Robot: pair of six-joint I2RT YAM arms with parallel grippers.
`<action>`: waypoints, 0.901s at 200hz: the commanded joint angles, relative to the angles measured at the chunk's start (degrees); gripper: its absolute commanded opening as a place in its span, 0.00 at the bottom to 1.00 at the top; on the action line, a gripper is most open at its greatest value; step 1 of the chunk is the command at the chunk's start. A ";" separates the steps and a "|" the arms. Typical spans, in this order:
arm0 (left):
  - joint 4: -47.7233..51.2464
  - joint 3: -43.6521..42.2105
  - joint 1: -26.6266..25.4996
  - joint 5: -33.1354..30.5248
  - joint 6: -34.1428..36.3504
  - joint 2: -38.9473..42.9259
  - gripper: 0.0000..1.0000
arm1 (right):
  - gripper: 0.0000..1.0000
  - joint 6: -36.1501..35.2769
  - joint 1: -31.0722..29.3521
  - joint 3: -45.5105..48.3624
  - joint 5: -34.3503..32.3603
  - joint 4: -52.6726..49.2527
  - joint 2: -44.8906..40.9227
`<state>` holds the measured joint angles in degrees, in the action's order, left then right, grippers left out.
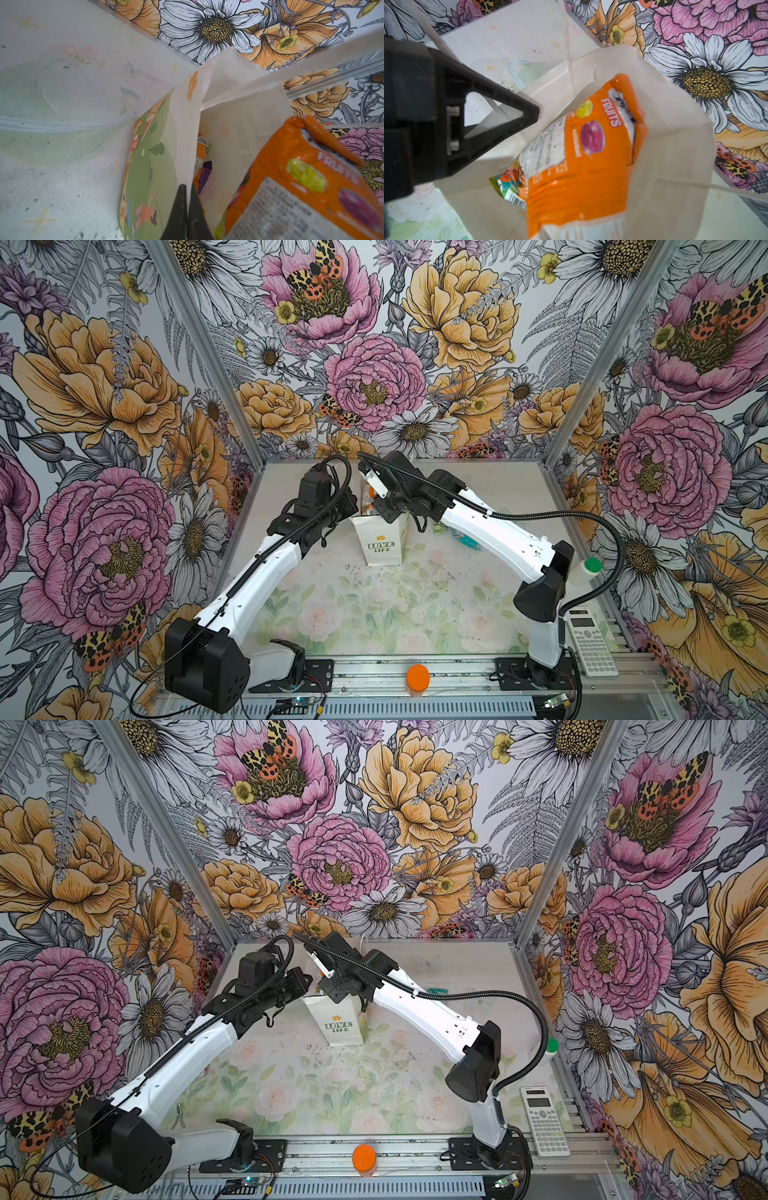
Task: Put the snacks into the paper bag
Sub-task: 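Lower the orange packet into the bag beside the left gripper, then open the right gripper to release the orange packet into the bag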
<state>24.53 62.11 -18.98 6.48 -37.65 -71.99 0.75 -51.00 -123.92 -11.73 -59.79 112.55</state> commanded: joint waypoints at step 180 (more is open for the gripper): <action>-1.09 -0.82 -0.18 -0.81 -1.03 1.48 0.00 | 0.46 3.01 -0.24 -5.96 -3.82 -2.54 1.33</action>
<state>24.56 61.80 -18.98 6.48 -38.26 -71.57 3.60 -51.00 -128.18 -13.98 -62.74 113.40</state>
